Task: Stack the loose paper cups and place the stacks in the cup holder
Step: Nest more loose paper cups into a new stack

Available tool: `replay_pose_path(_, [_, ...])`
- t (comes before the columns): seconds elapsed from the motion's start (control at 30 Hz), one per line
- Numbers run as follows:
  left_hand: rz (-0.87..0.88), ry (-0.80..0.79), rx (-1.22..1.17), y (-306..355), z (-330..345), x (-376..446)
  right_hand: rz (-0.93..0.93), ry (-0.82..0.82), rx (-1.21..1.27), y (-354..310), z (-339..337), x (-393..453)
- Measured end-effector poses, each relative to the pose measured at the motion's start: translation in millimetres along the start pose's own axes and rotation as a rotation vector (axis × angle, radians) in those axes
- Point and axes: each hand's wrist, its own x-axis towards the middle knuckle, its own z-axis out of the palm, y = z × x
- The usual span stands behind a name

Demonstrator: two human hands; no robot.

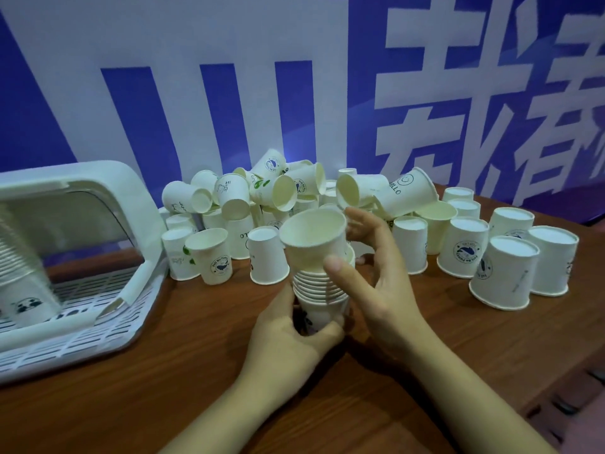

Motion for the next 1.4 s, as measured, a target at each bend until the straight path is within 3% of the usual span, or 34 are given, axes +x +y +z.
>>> replay_pose_path(0.4, [0.016, 0.004, 0.04, 7, -3, -2, -0.101, -0.005, -0.263, 10, 3, 1])
replay_pose_path(0.5, [-0.001, 0.005, 0.058, 9, -3, -2, -0.027, -0.039, -0.064, 13, 4, 0])
replay_pose_path(0.57, [-0.003, 0.002, 0.081, 9, -3, -2, -0.025, 0.045, 0.012, 12, 0, 3])
replay_pose_path(0.63, [-0.003, 0.003, 0.096, 10, -4, -4, -0.099, 0.24, -0.195, 13, -11, 18])
replay_pose_path(0.7, [-0.002, 0.001, 0.111, 10, -4, -4, -0.061, 0.401, -0.525, 19, -27, 47])
replay_pose_path(0.8, [-0.001, -0.006, 0.12, 9, -5, -4, 0.154, 0.42, -0.881, 30, -47, 88])
replay_pose_path(0.9, [-0.005, -0.026, 0.105, 8, -6, -3, 0.242, 0.439, -0.972, 43, -55, 102])
replay_pose_path(1.07, [-0.025, -0.032, 0.065, 7, -6, -1, 0.11, 0.536, -0.841, 54, -59, 98])
replay_pose_path(1.2, [0.0, -0.025, 0.082, 6, -5, -1, -0.095, 0.525, -0.476, 43, -57, 91])
replay_pose_path(1.4, [0.006, -0.033, 0.101, 8, -5, -3, -0.133, 0.458, -0.105, 22, -42, 79])
